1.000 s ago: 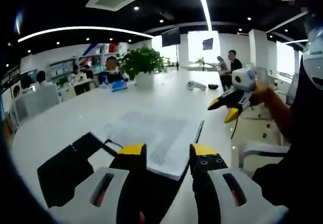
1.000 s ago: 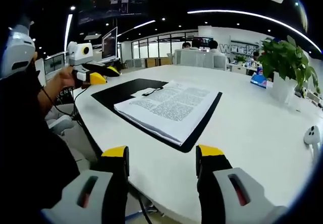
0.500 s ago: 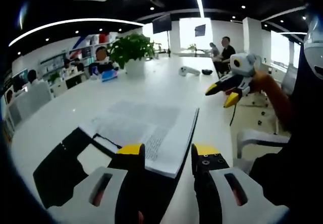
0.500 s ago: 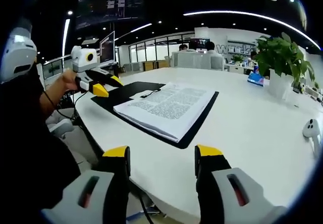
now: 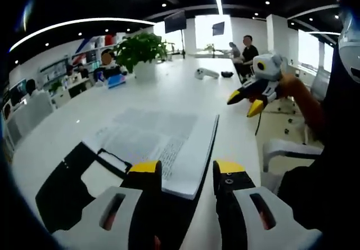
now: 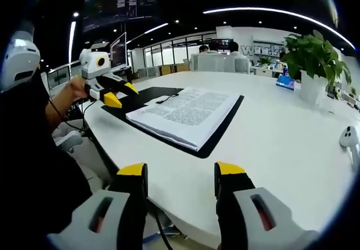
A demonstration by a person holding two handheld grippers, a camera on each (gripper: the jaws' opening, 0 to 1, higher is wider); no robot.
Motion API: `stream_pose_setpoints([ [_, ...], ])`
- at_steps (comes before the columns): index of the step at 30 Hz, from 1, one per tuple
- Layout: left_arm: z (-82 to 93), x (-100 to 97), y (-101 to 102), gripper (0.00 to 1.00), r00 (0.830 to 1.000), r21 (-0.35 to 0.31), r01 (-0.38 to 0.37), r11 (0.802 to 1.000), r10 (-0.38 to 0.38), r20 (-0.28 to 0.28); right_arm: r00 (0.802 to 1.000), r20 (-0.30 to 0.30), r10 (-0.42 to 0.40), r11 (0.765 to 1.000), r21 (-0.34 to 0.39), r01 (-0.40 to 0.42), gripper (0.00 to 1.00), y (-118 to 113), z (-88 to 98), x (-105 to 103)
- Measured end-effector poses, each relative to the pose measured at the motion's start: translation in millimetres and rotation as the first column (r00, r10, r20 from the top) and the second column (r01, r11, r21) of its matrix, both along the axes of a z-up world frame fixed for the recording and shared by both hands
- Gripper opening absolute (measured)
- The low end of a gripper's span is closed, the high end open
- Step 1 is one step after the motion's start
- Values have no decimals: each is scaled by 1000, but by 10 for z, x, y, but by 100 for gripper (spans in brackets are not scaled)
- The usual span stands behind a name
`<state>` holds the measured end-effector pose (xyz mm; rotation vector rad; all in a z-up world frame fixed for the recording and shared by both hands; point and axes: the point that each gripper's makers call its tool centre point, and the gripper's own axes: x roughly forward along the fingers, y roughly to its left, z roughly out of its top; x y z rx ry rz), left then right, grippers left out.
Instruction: Flip through the bound document one page at a time
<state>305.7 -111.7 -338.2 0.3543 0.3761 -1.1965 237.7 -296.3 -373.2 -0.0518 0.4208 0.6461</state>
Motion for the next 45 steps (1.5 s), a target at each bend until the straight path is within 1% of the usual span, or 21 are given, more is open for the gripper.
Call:
stream_pose_setpoints([
  [5, -40, -6, -64, 38, 1000, 1, 17, 1000, -17, -13, 1000, -7, 2, 1000, 19, -2, 47, -18, 1, 8],
  [10, -131, 12, -147, 38, 999, 17, 28, 999, -27, -25, 1000, -15, 9, 1000, 8, -9, 46, -33, -9, 4],
  [13, -198, 30, -161, 38, 999, 51, 29, 998, -28, -17, 1000, -9, 13, 1000, 4, -13, 45, -27, 16, -8],
  [19, -242, 70, -168, 38, 1000, 80, 25, 996, -25, -4, 1000, 1, 3, 1000, 26, -3, 44, -45, 68, -22],
  [25, -219, -6, -379, 38, 996, 76, 79, 994, -81, 29, 1000, -5, -3, 1000, 21, 3, 43, -54, 47, -11],
  [28, -190, -24, -491, 38, 995, 50, 93, 994, -95, 28, 1000, -6, -2, 1000, 17, 2, 43, -53, 46, -15],
  [30, -203, -36, -543, 37, 994, 47, 103, 994, -104, 28, 1000, -4, -1, 1000, 18, 1, 43, -54, 55, -26],
  [33, -271, -21, -561, 37, 993, 75, 106, 992, -110, 44, 1000, -4, -5, 1000, 18, 5, 43, -62, 60, -41],
  [35, -310, 10, -553, 37, 994, 78, 93, 993, -96, 42, 1000, -8, -10, 1000, 17, 10, 43, -71, 56, -52],
  [39, -346, 3, -556, 35, 995, 58, 89, 994, -91, 32, 1000, -16, -16, 1000, 17, 16, 43, -84, 40, -64],
  [45, -335, 21, -574, 34, 997, 27, 70, 997, -71, 31, 1000, -18, -12, 1000, 9, 12, 42, -75, 29, -62],
])
